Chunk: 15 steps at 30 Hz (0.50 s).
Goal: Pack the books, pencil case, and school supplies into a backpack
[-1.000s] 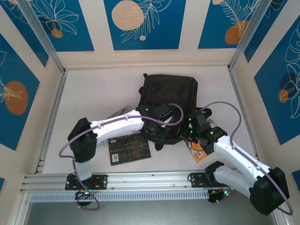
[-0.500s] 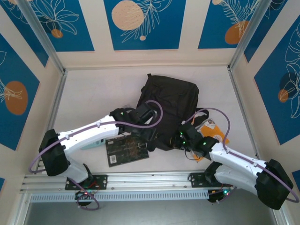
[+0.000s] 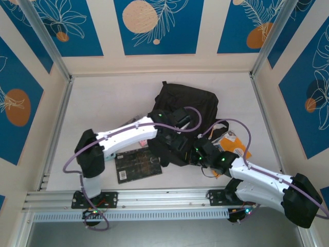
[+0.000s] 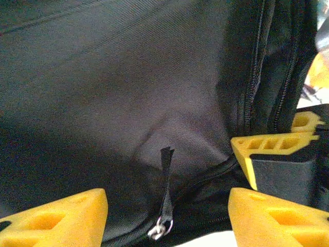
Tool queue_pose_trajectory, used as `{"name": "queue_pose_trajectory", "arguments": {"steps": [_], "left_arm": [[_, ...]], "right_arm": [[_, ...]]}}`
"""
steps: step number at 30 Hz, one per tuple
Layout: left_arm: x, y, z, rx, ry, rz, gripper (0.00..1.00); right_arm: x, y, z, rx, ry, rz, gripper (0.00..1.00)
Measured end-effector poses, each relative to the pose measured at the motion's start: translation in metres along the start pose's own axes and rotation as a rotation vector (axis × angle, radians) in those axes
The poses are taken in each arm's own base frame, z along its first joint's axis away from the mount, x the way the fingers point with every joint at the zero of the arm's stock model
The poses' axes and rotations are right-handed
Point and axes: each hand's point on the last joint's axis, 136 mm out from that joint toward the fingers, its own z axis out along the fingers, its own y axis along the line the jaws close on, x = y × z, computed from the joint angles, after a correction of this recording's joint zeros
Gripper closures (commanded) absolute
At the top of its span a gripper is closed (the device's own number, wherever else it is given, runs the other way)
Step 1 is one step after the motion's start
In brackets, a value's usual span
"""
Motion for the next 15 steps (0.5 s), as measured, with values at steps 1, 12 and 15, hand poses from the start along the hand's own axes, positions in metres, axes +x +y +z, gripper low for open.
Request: {"name": "queue_pose_trajectory", "arguments": {"steps": [1,12,15], "left_arm": [[0.003,-0.001,0.005,-0.006,0.017,0.007,0.38],[0.03,0.0,0.032,-0.039,0.134,0.054,0.42],[0.038,0.001,0.038,-0.039,0.159,0.057,0.52]], "right_arm": [[0.0,0.0,-0.001,-0.001,-0.002,0.0,0.98],[-0.007,-0.004,-0.007,0.004,-0.03,0.03,0.98],[-0.008,-0.007,-0.007,0.011,-0.032,0.038,0.99]]}}
